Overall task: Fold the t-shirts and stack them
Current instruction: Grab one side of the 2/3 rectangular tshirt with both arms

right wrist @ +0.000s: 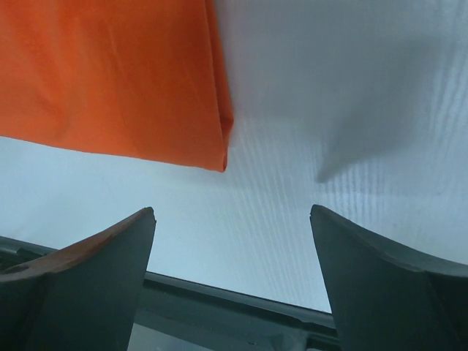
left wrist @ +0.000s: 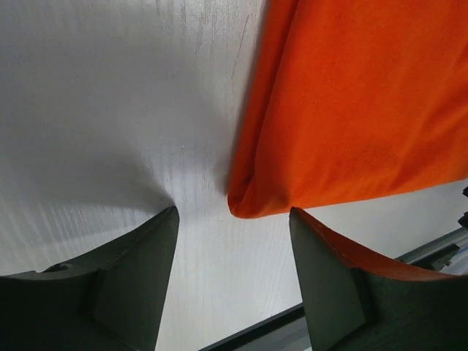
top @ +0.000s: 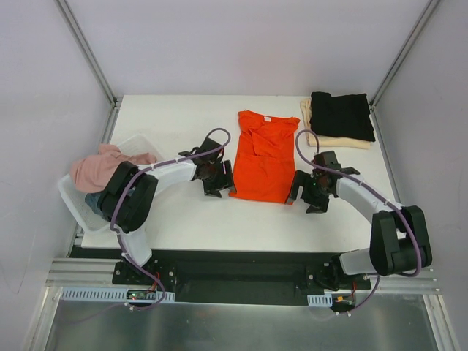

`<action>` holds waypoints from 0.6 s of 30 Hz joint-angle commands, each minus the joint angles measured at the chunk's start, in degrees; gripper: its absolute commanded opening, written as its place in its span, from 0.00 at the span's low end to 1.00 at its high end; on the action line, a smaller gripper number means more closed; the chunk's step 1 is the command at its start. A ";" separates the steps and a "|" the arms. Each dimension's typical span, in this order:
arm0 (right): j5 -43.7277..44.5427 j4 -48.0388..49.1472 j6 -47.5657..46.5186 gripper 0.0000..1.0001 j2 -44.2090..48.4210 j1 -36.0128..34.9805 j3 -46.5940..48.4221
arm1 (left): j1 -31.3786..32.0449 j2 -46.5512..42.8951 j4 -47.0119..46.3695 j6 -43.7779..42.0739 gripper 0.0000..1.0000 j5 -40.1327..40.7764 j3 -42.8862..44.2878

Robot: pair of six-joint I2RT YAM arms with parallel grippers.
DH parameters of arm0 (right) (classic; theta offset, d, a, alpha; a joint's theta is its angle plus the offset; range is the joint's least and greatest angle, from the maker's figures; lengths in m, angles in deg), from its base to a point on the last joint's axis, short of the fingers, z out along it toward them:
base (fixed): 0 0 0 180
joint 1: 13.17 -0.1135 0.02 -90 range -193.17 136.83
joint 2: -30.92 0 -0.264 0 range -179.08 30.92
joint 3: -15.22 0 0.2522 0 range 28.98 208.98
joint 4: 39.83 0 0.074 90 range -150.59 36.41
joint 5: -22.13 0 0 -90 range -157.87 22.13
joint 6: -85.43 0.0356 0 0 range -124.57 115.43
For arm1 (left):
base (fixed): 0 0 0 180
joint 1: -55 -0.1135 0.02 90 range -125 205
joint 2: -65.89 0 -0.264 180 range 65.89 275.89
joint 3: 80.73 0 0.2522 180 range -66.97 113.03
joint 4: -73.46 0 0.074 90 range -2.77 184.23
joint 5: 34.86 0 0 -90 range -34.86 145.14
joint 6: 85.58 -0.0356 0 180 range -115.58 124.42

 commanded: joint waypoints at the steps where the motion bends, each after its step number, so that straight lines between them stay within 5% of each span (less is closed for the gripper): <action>1: -5.48 4.55 1.09 0.87 -4.19 1.19 1.50 | 1.69 1.71 -1.38 0.45 0.56 -0.87 2.38; 14: -8.21 8.77 0.13 0.55 -15.28 2.86 5.72 | 2.31 6.73 -1.29 1.42 0.00 2.12 2.39; 18: -8.55 10.09 -0.05 0.51 -17.30 2.95 6.59 | 2.31 6.90 -1.38 1.15 0.00 2.39 2.47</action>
